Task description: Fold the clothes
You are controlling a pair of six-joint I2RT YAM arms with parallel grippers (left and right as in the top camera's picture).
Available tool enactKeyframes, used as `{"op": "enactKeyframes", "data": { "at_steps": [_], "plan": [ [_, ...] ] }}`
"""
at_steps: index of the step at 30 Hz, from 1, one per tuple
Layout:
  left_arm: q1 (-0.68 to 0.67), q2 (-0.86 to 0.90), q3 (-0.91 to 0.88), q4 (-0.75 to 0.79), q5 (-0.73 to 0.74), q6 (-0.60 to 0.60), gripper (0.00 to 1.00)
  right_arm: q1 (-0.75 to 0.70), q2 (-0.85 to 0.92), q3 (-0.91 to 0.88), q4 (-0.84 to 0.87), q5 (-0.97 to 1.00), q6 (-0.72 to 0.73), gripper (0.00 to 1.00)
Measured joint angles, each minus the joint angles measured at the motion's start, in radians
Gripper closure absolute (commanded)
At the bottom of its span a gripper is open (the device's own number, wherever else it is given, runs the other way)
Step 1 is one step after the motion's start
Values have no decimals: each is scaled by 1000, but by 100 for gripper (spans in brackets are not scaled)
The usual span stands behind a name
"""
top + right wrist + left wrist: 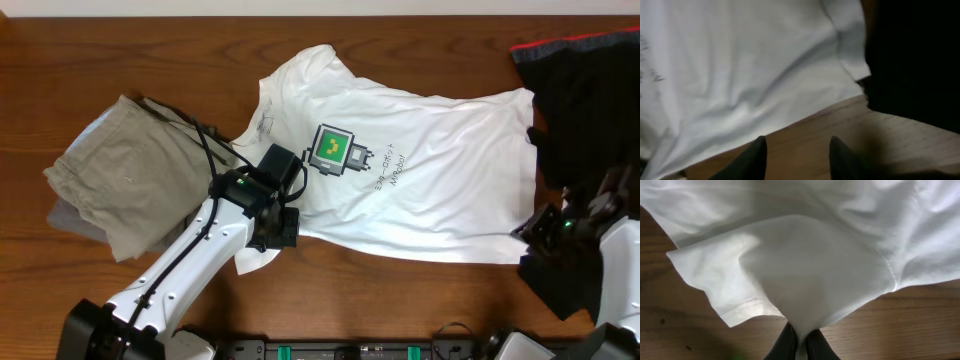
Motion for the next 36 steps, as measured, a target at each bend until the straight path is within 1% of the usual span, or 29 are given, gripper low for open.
{"op": "enactKeyframes", "data": {
  "at_steps": [3,6,13,17,18,19,22,23,25,29,33,36],
  "plan": [
    [0,0,0,0,0,0,94,-2,1,-102,102,37,43,59],
    [0,0,0,1,0,0,94,-13,1,-168,150,63,77,58],
    [0,0,0,10,0,0,94,-14,1,-243,263,117,150,58],
    [0,0,0,10,0,0,94,-14,2,-288,322,131,184,60],
    [0,0,0,10,0,0,94,-14,2,-296,334,131,192,62],
    [0,0,0,10,0,0,94,-14,1,-300,344,134,199,67],
    [0,0,0,10,0,0,94,-14,-1,-306,388,138,213,93],
    [0,0,0,10,0,0,94,-14,-1,-308,400,138,220,97],
    [0,0,0,10,0,0,94,-14,-1,-309,409,130,225,99],
    [0,0,0,10,0,0,94,-14,-1,-293,369,88,200,99],
    [0,0,0,10,0,0,94,-14,-9,-209,201,40,150,99],
    [0,0,-1,13,0,0,94,-14,-36,-112,90,23,101,99]
  ]
}}
